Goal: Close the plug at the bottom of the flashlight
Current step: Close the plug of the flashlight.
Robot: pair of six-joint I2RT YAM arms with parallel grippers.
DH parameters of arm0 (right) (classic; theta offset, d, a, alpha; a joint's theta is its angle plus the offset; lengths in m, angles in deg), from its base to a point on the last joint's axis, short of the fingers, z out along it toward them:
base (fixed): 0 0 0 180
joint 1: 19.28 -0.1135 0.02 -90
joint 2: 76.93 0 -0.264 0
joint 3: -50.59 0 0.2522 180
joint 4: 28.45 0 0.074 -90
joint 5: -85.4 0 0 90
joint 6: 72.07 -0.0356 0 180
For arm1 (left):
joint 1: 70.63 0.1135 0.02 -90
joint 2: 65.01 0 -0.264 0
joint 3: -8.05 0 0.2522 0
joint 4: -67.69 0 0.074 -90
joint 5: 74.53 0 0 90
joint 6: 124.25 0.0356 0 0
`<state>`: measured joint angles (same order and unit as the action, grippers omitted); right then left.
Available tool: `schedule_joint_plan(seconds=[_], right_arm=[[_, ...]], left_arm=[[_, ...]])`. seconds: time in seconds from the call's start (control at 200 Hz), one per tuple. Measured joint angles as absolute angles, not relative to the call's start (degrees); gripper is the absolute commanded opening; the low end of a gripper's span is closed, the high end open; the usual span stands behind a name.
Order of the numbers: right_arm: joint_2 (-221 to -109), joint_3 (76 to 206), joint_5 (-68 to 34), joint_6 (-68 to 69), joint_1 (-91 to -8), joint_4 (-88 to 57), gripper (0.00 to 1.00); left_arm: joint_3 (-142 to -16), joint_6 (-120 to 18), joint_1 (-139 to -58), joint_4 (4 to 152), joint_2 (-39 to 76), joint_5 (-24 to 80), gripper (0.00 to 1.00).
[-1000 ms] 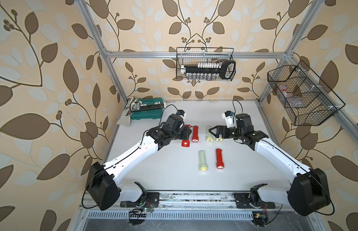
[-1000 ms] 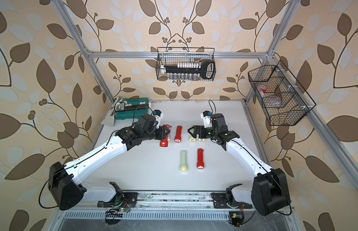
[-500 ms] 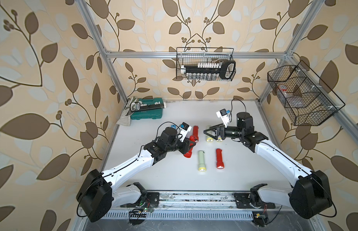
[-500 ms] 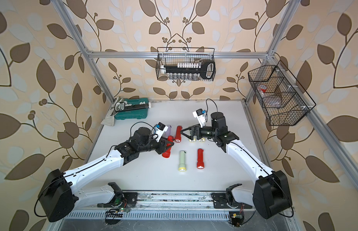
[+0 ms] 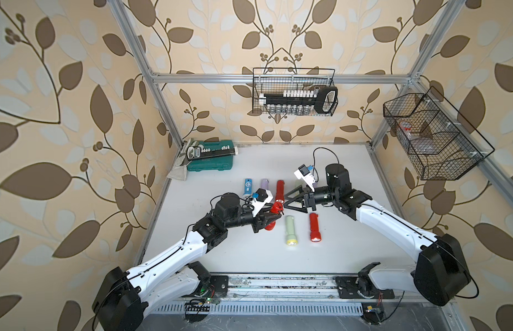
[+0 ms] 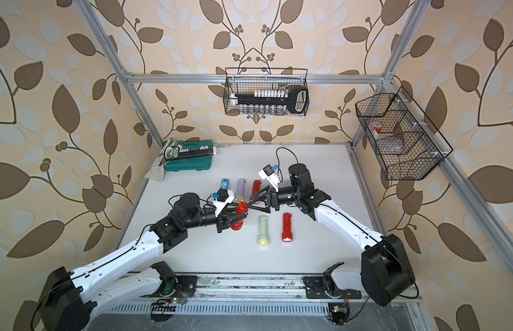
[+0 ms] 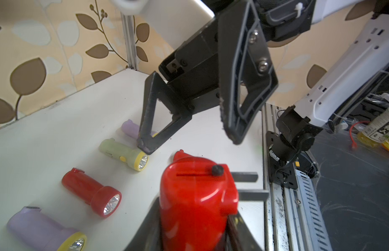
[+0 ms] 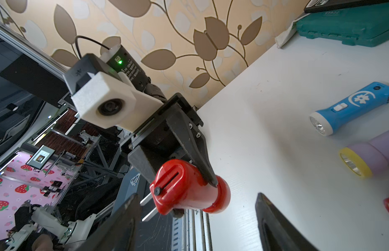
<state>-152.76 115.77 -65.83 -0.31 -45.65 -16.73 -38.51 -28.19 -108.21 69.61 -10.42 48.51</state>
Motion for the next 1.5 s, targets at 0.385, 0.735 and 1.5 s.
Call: schedule_joint_plan(seconds=[0.385, 0.735, 1.5], right_arm=[[-152.74, 115.73, -67.73, 2.29, -49.21, -17.34, 0.62], [-152.76, 115.66, -67.47, 3.06, -50.02, -17.82, 0.48], [-151.75, 115.66, -67.69, 4.72, -49.06, -17.08, 0.41]], left_arm=[[-38.16, -27.40, -108.21, 67.25, -8.91, 53.23, 0.00], [-38.16, -28.25, -108.21, 67.03, -8.91, 53.88, 0.00], [-38.18, -30.22, -108.21, 66.81, -8.91, 55.79, 0.00]])
